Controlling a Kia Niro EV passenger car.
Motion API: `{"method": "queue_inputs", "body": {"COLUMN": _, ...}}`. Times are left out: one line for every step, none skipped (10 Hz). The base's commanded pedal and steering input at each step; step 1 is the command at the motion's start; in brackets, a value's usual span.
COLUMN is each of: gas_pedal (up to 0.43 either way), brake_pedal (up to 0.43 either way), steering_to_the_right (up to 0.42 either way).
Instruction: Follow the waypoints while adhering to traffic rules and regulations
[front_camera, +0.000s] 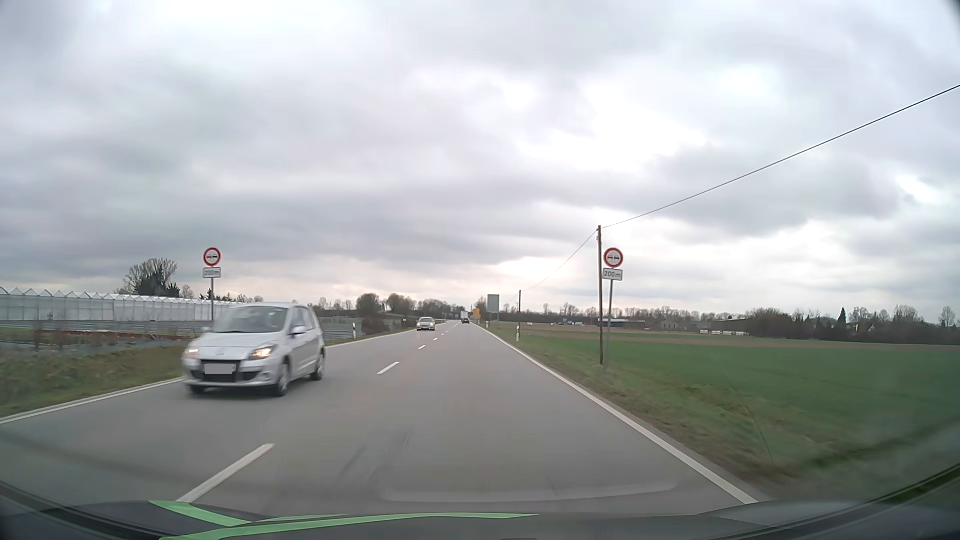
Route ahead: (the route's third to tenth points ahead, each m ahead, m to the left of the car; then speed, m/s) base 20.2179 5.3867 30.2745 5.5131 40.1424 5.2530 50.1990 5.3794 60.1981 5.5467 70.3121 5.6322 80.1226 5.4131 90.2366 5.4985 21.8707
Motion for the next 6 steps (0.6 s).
{"method": "queue_inputs", "body": {"gas_pedal": 0.189, "brake_pedal": 0.000, "steering_to_the_right": -0.001}}
{"method": "queue_inputs", "body": {"gas_pedal": 0.189, "brake_pedal": 0.000, "steering_to_the_right": -0.001}}
{"method": "queue_inputs", "body": {"gas_pedal": 0.189, "brake_pedal": 0.000, "steering_to_the_right": -0.001}}
{"method": "queue_inputs", "body": {"gas_pedal": 0.189, "brake_pedal": 0.000, "steering_to_the_right": -0.001}}
{"method": "queue_inputs", "body": {"gas_pedal": 0.189, "brake_pedal": 0.000, "steering_to_the_right": -0.001}}
{"method": "queue_inputs", "body": {"gas_pedal": 0.189, "brake_pedal": 0.000, "steering_to_the_right": -0.001}}
